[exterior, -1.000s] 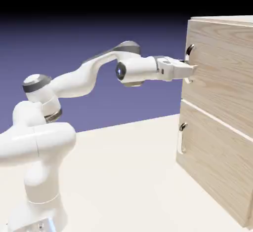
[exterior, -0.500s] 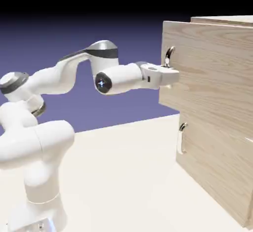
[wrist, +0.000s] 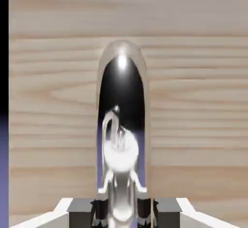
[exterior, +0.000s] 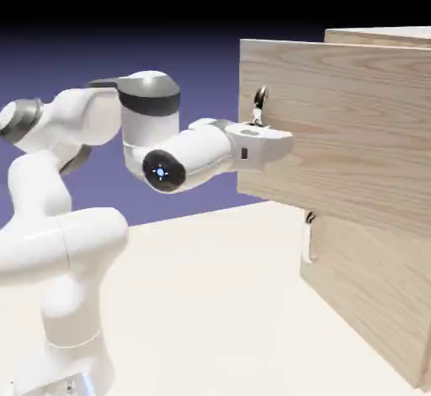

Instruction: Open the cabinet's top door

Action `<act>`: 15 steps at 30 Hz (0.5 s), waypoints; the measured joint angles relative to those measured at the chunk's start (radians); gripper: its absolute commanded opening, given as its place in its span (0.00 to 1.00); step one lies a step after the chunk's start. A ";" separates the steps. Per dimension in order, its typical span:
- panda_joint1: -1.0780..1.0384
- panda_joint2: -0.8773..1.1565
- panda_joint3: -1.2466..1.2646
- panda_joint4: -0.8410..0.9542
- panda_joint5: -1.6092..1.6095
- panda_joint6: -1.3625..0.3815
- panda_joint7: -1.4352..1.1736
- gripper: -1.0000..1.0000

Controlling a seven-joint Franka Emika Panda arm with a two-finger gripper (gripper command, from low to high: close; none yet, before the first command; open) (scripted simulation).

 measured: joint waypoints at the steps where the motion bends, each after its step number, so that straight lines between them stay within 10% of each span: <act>1: -0.025 -0.027 -0.018 0.006 -0.033 -0.043 -0.022 0.00; 15: -0.360 -0.519 -0.082 0.277 -0.575 -0.462 -0.429 0.00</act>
